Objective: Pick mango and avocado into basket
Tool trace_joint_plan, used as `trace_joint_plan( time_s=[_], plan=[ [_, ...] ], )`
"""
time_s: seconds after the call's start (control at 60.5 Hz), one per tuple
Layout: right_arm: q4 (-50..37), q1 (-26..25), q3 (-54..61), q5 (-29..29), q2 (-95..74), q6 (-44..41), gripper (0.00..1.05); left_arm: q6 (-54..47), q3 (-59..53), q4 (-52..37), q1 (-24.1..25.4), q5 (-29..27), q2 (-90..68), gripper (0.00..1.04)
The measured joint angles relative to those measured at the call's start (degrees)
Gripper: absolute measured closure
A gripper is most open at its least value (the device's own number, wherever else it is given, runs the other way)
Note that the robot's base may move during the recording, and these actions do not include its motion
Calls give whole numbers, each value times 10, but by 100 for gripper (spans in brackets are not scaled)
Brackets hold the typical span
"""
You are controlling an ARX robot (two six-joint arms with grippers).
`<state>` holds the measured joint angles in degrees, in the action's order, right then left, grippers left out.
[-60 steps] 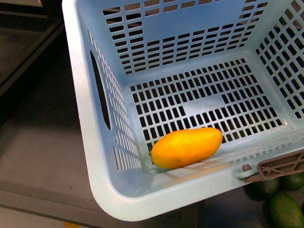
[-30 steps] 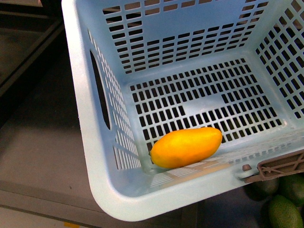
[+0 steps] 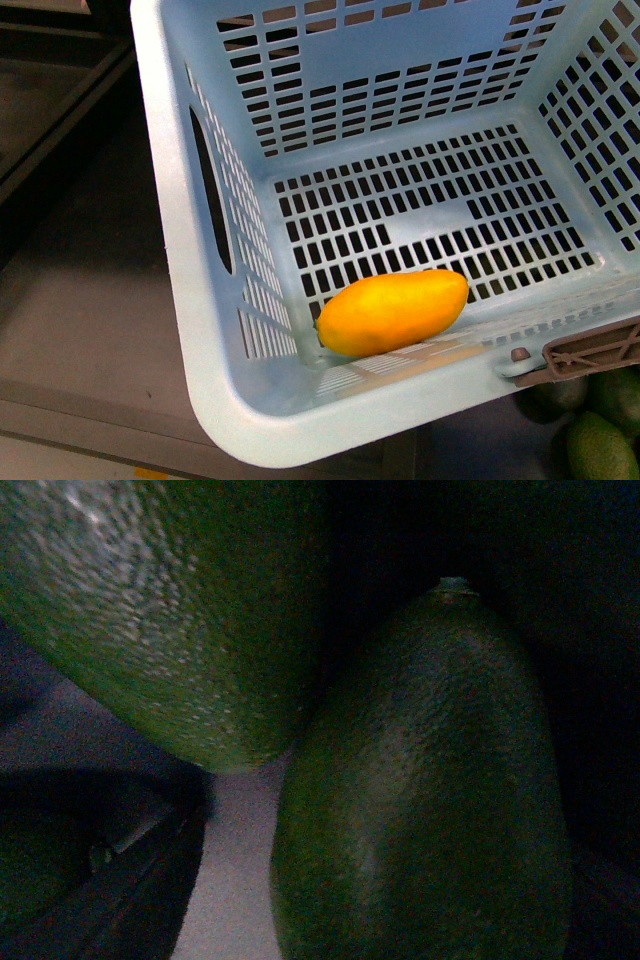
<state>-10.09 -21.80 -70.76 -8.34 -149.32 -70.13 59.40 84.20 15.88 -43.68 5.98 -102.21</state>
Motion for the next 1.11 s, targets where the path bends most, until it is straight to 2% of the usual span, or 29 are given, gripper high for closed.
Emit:
trace_joint_plan(
  time_s=[0.116,0.182,0.248,0.397,0.612,0.86,0.976,1.108],
  plan=[
    [5,-7,0,1,-1,-2,40,0,0,0,0,0,0,89],
    [5,-12,0,0,-1,-2,47,0,0,0,0,0,0,89],
    [4,-15,2,-1,0,-1,50,0,0,0,0,0,0,89],
    [-2,-27,16,-5,10,5,51,0,0,0,0,0,0,89],
    [-35,-78,85,-45,66,14,51,0,0,0,0,-1,0,89],
    [-39,-154,216,-152,238,32,51,0,0,0,0,0,0,89],
    [1,-193,278,-214,349,41,51,0,0,0,0,0,0,89],
    [83,-248,319,-271,489,30,51,0,0,0,0,0,0,89]
  ],
)
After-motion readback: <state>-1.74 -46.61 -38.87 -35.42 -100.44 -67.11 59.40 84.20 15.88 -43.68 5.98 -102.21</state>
